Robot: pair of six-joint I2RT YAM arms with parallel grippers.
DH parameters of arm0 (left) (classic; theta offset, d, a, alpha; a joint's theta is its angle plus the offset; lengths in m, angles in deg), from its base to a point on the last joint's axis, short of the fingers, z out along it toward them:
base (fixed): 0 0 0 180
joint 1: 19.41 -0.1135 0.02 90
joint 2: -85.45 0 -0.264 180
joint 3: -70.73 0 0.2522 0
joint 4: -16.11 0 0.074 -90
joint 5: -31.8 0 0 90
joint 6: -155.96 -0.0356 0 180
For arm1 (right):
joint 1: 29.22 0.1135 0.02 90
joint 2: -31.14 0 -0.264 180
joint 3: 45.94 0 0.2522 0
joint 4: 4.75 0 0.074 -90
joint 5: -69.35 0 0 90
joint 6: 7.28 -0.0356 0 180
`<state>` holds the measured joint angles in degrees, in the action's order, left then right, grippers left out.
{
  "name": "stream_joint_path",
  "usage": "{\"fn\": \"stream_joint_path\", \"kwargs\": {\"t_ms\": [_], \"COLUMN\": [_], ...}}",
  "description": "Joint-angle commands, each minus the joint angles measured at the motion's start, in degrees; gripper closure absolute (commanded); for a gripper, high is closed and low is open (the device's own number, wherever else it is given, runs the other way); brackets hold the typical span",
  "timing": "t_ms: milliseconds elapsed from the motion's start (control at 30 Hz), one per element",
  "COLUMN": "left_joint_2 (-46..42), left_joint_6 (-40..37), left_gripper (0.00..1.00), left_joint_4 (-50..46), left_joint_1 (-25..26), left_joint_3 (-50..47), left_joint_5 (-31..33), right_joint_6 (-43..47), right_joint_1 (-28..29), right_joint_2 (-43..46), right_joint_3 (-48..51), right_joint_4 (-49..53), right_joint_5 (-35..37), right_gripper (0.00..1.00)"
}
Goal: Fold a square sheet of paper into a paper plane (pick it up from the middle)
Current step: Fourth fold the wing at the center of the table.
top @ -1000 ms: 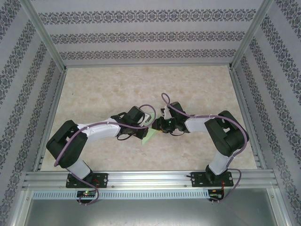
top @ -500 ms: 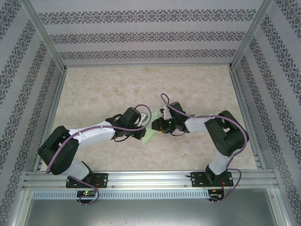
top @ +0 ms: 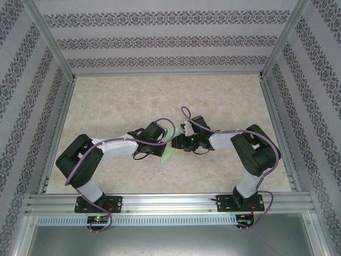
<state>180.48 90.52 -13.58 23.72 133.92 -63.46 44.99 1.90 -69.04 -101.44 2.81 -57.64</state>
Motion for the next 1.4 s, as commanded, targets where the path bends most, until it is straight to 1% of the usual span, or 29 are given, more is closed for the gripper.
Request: {"fn": "stream_joint_path", "kwargs": {"t_ms": [0, 167, 333, 433, 467, 500, 633, 733, 833, 933, 1033, 1133, 1267, 1367], "left_joint_2": [0.6, 1.0, 0.2, -2.1, -3.7, -5.1, -10.3, -13.2, -15.1, -15.1, -14.0, -13.0, -11.9, -10.7], "left_joint_6": [0.3, -0.9, -0.7, -0.9, -1.0, -1.0, -3.0, -5.2, -6.4, -6.9, -6.6, -6.0, -5.6, -5.6], "left_gripper": [0.95, 0.94, 0.92, 0.91, 0.88, 0.86, 0.79, 0.74, 0.68, 0.66, 0.61, 0.6, 0.59, 0.59], "left_joint_4": [-0.1, -0.1, -0.1, 0.7, 1.9, 2.6, 3.6, 3.0, 3.3, 3.3, 3.2, 2.8, 4.0, 3.7], "left_joint_1": [-0.4, -0.4, -0.4, -0.4, -0.4, -0.4, -0.1, 1.6, 3.4, 5.3, 6.9, 8.3, 8.8, 9.5], "left_joint_3": [1.7, 1.4, 1.3, 0.4, -0.5, -1.4, -4.1, -5.6, -7.9, -9.2, -9.3, -8.9, -9.4, -9.5], "left_joint_5": [1.7, 1.1, 1.1, 1.2, 1.2, 1.5, 1.0, 1.0, 1.4, 2.5, 3.6, 6.2, 6.6, 7.8], "right_joint_6": [1.5, 2.3, 2.2, 1.3, 0.2, -0.7, -6.6, -11.6, -17.5, -20.1, -21.7, -23.7, -25.3, -25.3], "right_joint_1": [0.1, 0.2, 0.4, 0.4, 0.5, 0.7, 2.8, 4.2, 6.1, 8.2, 9.8, 10.3, 10.6, 10.7], "right_joint_2": [-1.1, -1.8, -2.1, -1.6, -1.4, -1.3, 0.2, 1.8, 3.5, 4.2, 4.0, 3.9, 4.0, 4.0], "right_joint_3": [-2.1, -3.8, -3.9, -3.6, -3.6, -3.6, -2.0, -1.0, 0.9, 0.1, -1.0, -1.1, -0.9, -1.7], "right_joint_4": [0.8, 3.0, 3.3, 3.5, 4.1, 4.1, 0.5, -0.2, -3.7, -2.5, -1.0, -2.1, -3.3, -2.2], "right_joint_5": [0.1, 0.3, 0.1, 1.2, 2.4, 3.1, 5.9, 9.2, 12.2, 15.6, 17.9, 18.4, 18.4, 18.4], "right_gripper": [0.65, 0.7, 0.78, 0.86, 0.91, 0.93, 0.93, 0.93, 0.93, 0.93, 0.92, 0.92, 0.92, 0.92]}}
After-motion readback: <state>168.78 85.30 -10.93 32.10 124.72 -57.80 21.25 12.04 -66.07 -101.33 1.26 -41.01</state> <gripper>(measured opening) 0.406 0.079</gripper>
